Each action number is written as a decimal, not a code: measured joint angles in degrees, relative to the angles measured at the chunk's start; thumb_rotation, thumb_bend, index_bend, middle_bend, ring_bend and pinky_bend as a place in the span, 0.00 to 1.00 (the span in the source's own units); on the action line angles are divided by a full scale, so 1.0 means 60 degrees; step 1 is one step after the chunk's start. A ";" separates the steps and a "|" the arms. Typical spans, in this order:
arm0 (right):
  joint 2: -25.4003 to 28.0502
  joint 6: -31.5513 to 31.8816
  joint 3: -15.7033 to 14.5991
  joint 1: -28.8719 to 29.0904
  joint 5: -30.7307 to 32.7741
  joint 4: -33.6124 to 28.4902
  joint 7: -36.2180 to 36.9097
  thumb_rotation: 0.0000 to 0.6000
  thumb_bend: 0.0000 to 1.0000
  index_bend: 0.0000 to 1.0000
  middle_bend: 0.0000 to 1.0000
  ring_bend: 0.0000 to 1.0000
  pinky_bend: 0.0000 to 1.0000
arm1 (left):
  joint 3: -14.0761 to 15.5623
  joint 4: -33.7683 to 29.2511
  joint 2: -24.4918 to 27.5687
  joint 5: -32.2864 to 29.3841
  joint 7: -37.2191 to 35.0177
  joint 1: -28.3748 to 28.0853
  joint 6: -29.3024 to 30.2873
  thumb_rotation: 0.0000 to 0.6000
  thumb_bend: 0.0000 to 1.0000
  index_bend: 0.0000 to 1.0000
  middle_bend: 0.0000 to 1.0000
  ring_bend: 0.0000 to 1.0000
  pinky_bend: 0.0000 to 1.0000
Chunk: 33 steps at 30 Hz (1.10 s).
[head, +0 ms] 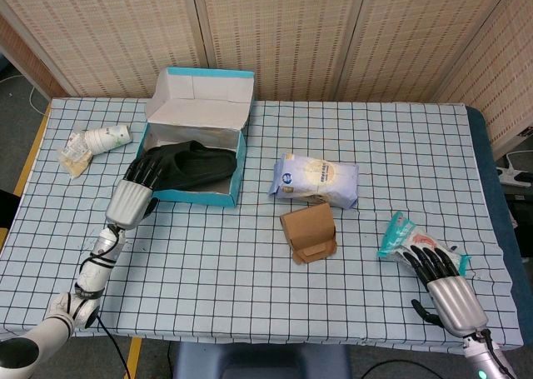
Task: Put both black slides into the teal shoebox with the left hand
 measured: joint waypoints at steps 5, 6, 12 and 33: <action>-0.0002 0.0001 0.0006 -0.0001 -0.0006 -0.0004 -0.0006 0.96 0.24 0.00 0.00 0.00 0.00 | -0.0196 0.1103 -0.0633 -0.0083 -0.0305 -0.0037 0.0174 1.00 0.37 0.04 0.03 0.00 0.16; 0.0001 0.0016 0.0012 -0.0010 -0.0002 -0.0009 -0.0006 0.96 0.24 0.00 0.00 0.00 0.00 | -0.0218 0.1246 -0.0721 -0.0097 -0.0368 -0.0050 0.0159 1.00 0.37 0.03 0.02 0.00 0.16; -0.0007 -0.0012 0.0007 -0.0013 -0.0011 -0.0014 -0.0033 0.96 0.24 0.00 0.00 0.00 0.00 | -0.0278 0.1691 -0.1095 -0.0115 -0.0652 -0.0193 -0.0003 1.00 0.37 0.02 0.02 0.00 0.16; 0.0016 -0.0090 0.0055 0.0012 0.0070 0.0006 0.0002 0.96 0.24 0.00 0.00 0.00 0.00 | -0.0383 0.2140 -0.1397 -0.0175 -0.0637 -0.0561 -0.0364 1.00 0.43 0.33 0.32 0.26 0.33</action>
